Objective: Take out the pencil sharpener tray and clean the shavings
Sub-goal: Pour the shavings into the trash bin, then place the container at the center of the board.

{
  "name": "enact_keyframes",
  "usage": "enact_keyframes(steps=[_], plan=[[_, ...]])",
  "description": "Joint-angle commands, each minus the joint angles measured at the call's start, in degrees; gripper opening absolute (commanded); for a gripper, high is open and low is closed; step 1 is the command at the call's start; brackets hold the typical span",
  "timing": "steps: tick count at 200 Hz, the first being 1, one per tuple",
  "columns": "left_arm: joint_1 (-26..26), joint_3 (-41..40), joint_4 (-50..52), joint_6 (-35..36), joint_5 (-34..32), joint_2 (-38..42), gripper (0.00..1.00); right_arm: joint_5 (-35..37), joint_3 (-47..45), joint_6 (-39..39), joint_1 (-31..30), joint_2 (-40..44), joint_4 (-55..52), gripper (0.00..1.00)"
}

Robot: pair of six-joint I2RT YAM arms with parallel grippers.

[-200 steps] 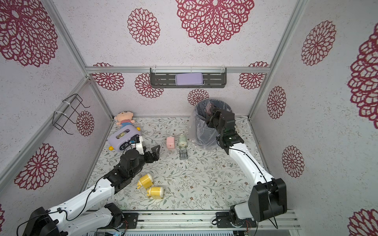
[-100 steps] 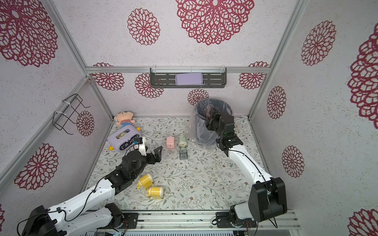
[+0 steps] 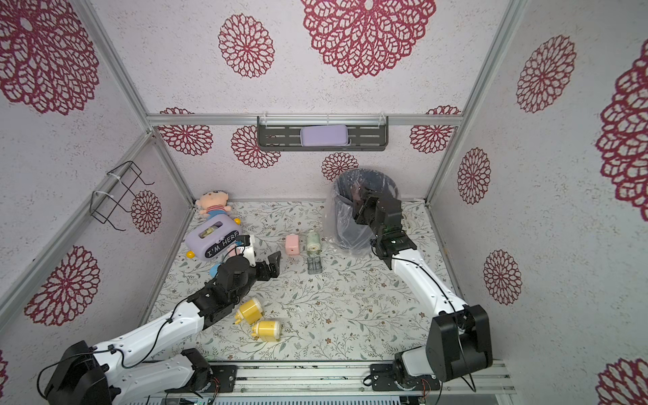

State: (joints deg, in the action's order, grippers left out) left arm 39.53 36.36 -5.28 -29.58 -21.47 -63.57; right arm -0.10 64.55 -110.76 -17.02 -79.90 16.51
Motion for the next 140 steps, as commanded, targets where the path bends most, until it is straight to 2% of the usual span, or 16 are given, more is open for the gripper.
enact_keyframes(steps=[1,41,74,104,140], plan=[[1.1,1.5,-0.6,0.1,0.7,0.4,0.97,-1.6,3.9,7.2,-0.1,1.0,-0.8,0.32],[1.1,-0.4,-1.6,0.1,0.8,4.4,0.97,-4.7,9.8,20.5,-1.5,1.7,-5.2,0.33],[1.2,-2.5,-2.2,0.2,-1.9,8.6,0.97,-3.7,13.0,36.7,-7.1,2.7,-11.4,0.33],[1.1,-3.3,-2.5,1.2,-4.8,9.2,0.98,-1.8,9.4,47.7,-12.9,3.8,-11.8,0.33],[0.0,-3.0,-3.6,-0.7,-5.2,4.5,0.97,0.6,3.0,58.0,-17.1,3.6,-11.6,0.35]])
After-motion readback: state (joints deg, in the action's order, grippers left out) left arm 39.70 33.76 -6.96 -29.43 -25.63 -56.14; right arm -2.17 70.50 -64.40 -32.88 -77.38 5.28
